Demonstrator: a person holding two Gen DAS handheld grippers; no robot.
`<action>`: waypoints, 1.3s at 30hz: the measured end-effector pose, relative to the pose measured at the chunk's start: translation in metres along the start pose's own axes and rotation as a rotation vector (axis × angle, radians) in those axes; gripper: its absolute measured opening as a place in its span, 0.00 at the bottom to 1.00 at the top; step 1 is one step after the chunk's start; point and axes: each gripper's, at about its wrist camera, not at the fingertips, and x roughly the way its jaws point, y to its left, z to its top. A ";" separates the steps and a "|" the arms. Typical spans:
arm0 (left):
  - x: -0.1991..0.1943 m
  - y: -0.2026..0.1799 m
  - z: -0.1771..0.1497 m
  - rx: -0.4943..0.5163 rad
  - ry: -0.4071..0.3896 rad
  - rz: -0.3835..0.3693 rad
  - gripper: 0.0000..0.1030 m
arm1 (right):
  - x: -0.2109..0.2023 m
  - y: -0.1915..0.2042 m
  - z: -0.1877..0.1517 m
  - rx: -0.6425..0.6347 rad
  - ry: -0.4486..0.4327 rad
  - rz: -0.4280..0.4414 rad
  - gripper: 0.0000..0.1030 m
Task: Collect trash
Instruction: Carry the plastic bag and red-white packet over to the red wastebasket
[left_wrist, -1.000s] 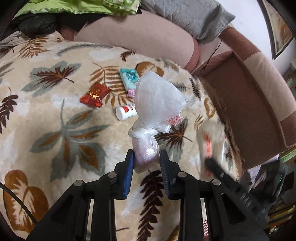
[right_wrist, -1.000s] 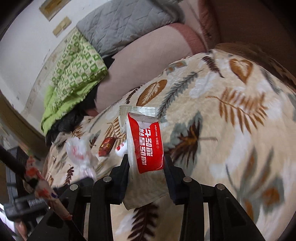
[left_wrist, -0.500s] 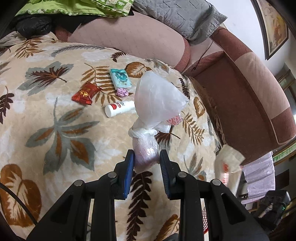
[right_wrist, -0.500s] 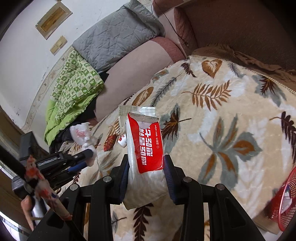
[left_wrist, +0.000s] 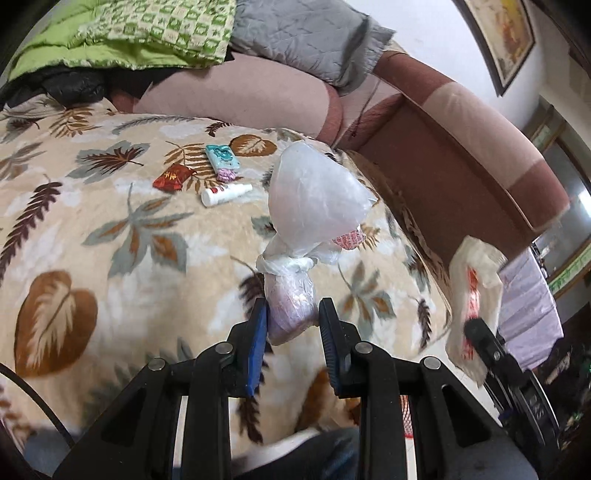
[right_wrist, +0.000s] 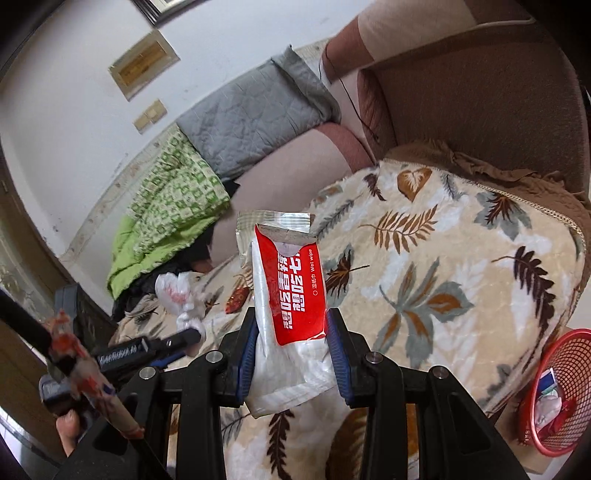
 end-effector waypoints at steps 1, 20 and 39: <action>-0.005 -0.003 -0.004 0.004 -0.003 -0.001 0.26 | -0.006 0.000 -0.003 0.003 -0.008 0.005 0.38; -0.071 -0.104 -0.051 0.152 -0.045 -0.156 0.26 | -0.122 -0.030 -0.006 0.038 -0.177 -0.007 0.38; -0.073 -0.193 -0.080 0.300 0.011 -0.251 0.26 | -0.195 -0.079 -0.007 0.113 -0.284 -0.048 0.38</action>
